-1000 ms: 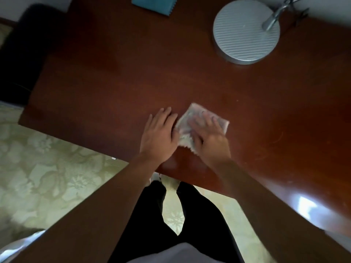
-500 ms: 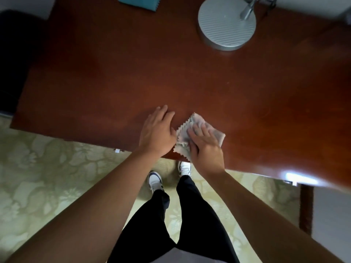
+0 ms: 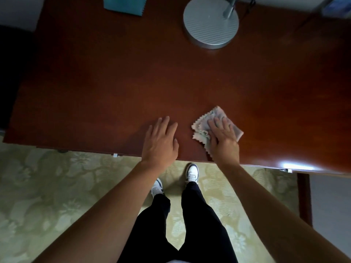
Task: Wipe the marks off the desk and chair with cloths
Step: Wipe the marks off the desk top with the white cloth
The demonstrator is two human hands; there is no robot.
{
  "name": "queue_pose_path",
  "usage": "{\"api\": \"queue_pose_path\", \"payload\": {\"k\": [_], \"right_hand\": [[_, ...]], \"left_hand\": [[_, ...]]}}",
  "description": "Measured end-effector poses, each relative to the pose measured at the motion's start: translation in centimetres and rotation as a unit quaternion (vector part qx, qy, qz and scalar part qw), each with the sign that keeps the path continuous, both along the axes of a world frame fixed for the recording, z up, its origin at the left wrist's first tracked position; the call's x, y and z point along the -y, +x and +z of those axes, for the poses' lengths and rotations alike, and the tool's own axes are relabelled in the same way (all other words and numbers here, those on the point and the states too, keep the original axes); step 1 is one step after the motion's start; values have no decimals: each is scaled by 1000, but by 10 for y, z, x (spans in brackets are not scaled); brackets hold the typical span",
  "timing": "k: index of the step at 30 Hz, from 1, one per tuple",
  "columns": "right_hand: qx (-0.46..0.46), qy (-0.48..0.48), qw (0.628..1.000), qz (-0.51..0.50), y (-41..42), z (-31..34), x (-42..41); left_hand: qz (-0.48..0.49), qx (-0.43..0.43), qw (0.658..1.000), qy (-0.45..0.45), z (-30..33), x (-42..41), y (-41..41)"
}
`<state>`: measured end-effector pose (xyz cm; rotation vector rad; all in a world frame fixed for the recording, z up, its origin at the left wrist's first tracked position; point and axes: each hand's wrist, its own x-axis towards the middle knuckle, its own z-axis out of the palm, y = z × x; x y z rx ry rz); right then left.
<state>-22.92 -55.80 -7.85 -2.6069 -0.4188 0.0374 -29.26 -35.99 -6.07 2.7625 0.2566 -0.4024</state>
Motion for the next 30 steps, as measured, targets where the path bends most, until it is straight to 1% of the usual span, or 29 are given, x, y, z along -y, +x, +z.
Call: {"api": "queue_pose_path", "payload": {"k": [5, 10, 14, 18, 21, 23, 26, 28, 30], "right_hand": [[-18, -32, 997, -68, 64, 5, 47], [-8, -33, 996, -82, 115, 5, 48], [-10, -23, 997, -67, 181, 3, 41], [0, -35, 999, -4, 255, 2, 30], [-3, -46, 998, 40, 276, 0, 17], [-18, -55, 990, 126, 254, -3, 10], [5, -23, 955, 296, 183, -7, 10], [12, 7, 939, 343, 161, -4, 17], [4, 16, 928, 373, 180, -1, 17]], "left_hand": [[9, 14, 1000, 10, -2, 13, 14], [28, 21, 999, 15, -5, 30, 47], [51, 44, 997, 26, -15, 40, 78], [103, 58, 992, 31, -28, 56, 105], [128, 85, 986, 64, -37, 69, 111], [146, 116, 979, 77, -42, 70, 112], [156, 138, 975, 74, -44, 69, 111], [154, 133, 976, 77, -41, 71, 111], [158, 127, 976, 79, -37, 72, 113]]}}
